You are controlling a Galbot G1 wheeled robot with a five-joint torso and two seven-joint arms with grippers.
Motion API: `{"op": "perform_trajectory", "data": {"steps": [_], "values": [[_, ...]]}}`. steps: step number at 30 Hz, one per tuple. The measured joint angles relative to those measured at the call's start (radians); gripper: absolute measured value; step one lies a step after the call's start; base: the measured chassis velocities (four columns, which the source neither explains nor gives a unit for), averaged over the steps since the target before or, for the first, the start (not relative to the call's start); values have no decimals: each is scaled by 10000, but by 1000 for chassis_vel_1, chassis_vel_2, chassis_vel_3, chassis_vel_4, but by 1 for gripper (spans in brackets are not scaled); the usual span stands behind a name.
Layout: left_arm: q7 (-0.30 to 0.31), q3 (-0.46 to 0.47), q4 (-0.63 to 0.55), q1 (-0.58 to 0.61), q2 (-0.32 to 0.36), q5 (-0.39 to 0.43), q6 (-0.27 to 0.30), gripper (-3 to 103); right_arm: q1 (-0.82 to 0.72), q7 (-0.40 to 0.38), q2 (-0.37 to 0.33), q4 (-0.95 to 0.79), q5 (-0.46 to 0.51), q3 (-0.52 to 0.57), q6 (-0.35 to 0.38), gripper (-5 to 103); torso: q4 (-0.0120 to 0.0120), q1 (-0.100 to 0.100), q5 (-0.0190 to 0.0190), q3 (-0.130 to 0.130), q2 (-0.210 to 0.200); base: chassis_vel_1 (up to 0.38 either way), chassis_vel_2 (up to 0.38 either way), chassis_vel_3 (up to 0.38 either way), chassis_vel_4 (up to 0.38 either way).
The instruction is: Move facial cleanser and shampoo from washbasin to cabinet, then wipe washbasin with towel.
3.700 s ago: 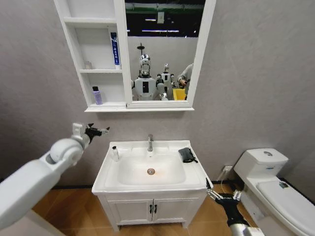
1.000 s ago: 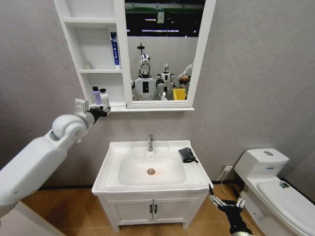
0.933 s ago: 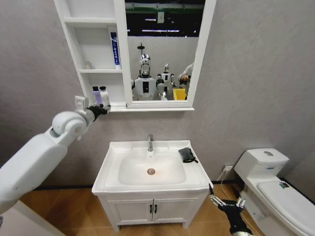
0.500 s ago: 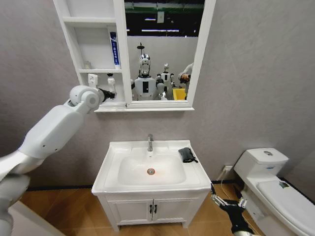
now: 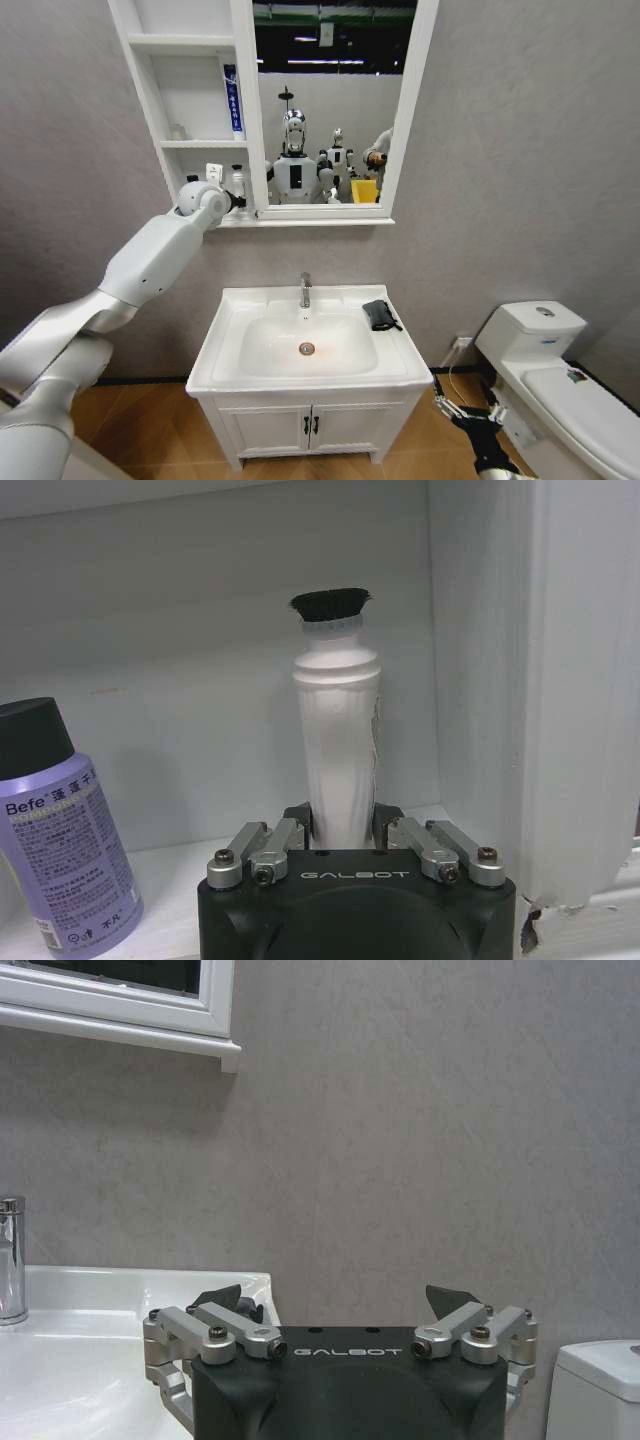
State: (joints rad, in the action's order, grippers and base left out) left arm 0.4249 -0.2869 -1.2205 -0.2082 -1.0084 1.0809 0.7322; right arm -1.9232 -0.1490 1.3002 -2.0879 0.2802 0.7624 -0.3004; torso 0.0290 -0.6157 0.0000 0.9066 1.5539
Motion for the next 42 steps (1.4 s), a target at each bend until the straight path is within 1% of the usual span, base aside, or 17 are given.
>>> {"op": "perform_trajectory", "data": {"steps": [2,5,12,20,23,26,27,29,30,31,32,33,34,36,37,39,42], "values": [[10,84,44,46,-27,-18,-35,28,-5,0,0,6,3,6,4,100,0,0,0,0,0,0,0,0,0],[19,187,29,129,-6,-17,-80,36,-21,0,6,20,-1,6,6,100,2,0,0,0,0,0,0,0,0],[144,407,-903,535,528,238,-115,63,-12,-1,14,-18,-53,-28,38,100,1,1,-2,0,0,0,0,0,0],[53,1443,-3684,2344,2367,427,-551,89,3,-129,50,-124,-215,-100,57,100,1,1,-1,-1,0,0,0,0,0],[-195,2264,-5090,3865,3257,41,-1104,98,47,-234,59,-134,-217,-101,78,100,-7,3,-8,-1,1,0,0,0,0],[-730,3873,-6517,6699,4095,-2053,-2786,100,76,-337,88,-219,-199,-128,96,100,2,3,-1,-3,2,0,0,0,0],[-730,3873,-6517,6699,4095,-2053,-2786,100,76,-337,88,-219,-199,-128,96,100,2,3,-1,-3,2,0,0,0,0],[-971,5558,-7550,9174,4272,-2542,-3621,100,148,-423,104,-232,-178,-172,104,100,4,2,-4,-2,2,0,0,0,0],[-971,5558,-7550,9174,4272,-2542,-3621,100,148,-423,104,-232,-178,-172,104,100,4,2,-4,-2,2,0,0,0,0],[-1014,6458,-8044,10485,4223,-2594,-3867,100,203,-427,104,-210,-179,-200,103,100,3,3,5,-2,2,0,0,0,0],[-1060,7459,-8630,12119,3990,-2656,-4091,100,323,-435,98,-123,-185,-244,102,100,1,3,-1,-3,2,0,0,0,0],[-1060,7459,-8630,12119,3990,-2656,-4091,100,323,-435,98,-123,-185,-244,102,100,1,3,-1,-3,2,0,0,0,0],[-1079,8115,-8981,13257,3718,-2777,-4219,100,412,-451,91,-63,-202,-262,102,100,1,3,-5,-3,2,0,0,0,0],[-1443,9609,-9629,15830,2768,-3482,-4586,100,560,-578,86,-9,-245,-307,257,100,-2,3,-2,-3,2,0,0,0,0],[-1443,9609,-9629,15830,2768,-3482,-4586,100,560,-578,86,-9,-245,-307,257,100,-2,3,-2,-3,2,0,0,0,0],[-2029,10767,-10090,17827,1563,-4461,-4950,100,619,-661,31,-9,-205,-318,398,100,-6,4,-3,-3,2,0,0,0,0],[-2435,11411,-10541,19079,678,-4937,-5207,100,628,-663,-58,-26,-143,-312,446,100,-2,4,1,-3,2,0,0,0,0]]}}
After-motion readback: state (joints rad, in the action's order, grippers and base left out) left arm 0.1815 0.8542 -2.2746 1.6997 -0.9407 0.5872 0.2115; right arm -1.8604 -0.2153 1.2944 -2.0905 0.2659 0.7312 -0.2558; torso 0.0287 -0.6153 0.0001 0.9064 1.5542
